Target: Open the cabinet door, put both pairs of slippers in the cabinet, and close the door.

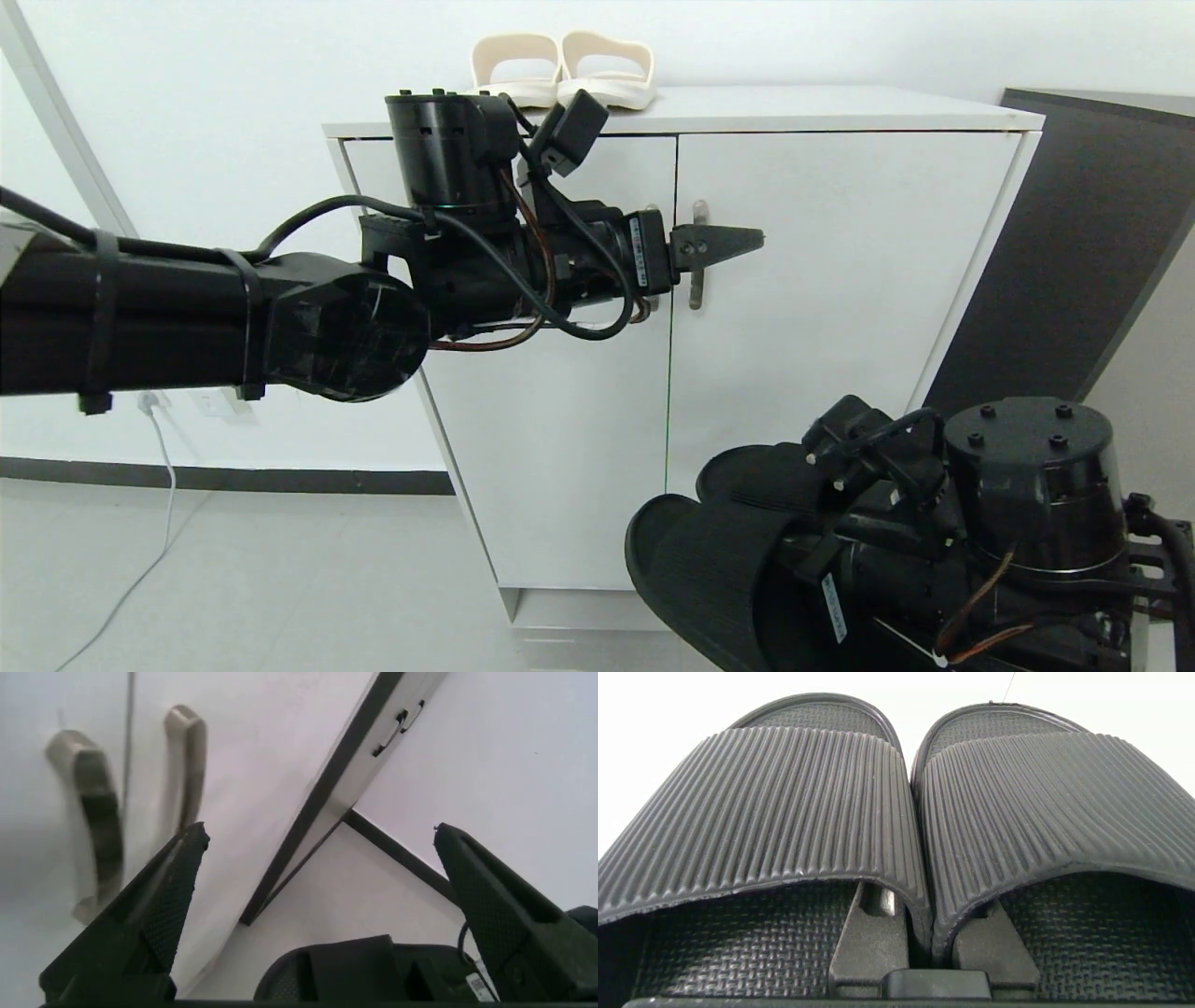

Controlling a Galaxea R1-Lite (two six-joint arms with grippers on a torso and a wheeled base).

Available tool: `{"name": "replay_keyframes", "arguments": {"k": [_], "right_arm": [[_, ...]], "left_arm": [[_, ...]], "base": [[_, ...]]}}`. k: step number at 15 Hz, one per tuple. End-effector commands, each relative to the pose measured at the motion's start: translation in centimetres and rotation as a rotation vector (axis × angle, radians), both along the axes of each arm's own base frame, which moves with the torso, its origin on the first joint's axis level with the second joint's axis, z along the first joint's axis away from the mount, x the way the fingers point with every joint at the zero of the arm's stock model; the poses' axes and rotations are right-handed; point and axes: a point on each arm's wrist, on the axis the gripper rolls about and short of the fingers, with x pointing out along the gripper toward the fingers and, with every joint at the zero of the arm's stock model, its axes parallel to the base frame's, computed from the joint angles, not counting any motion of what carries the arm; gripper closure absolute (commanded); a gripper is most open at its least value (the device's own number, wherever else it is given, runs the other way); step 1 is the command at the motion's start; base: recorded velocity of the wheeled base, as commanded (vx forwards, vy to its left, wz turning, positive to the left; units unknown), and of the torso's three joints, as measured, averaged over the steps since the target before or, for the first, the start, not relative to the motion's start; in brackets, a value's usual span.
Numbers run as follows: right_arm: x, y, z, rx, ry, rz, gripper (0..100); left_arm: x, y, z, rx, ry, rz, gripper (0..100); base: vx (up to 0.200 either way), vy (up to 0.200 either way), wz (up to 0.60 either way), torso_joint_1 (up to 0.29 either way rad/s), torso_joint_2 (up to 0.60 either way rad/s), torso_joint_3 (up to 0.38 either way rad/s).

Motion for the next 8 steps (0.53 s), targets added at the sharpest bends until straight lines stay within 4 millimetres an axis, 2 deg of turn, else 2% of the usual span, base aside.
{"name": "replay_keyframes", "arguments": {"k": [1, 4, 8], "right_arm": [[0.1, 0.1, -0.2, -0.005, 0.004, 0.0, 100], [0.1, 0.1, -0.3, -0.007, 0.006, 0.0, 100], [0.1, 0.1, -0.3, -0.005, 0.004, 0.0, 100]], "left_arm": [[0.2, 0.1, -0.2, 0.002, 0.004, 0.008, 0], [1.5, -0.6, -1.0, 0.008, 0.013, 0.057, 0], [2.6, -0.8, -1.1, 0.002, 0.008, 0.067, 0]], "base": [[0.0, 0.0, 0.0, 0.0, 0.0, 0.0], [0.0, 0.0, 0.0, 0.0, 0.0, 0.0], [0.0, 0.0, 0.0, 0.0, 0.0, 0.0]]}}
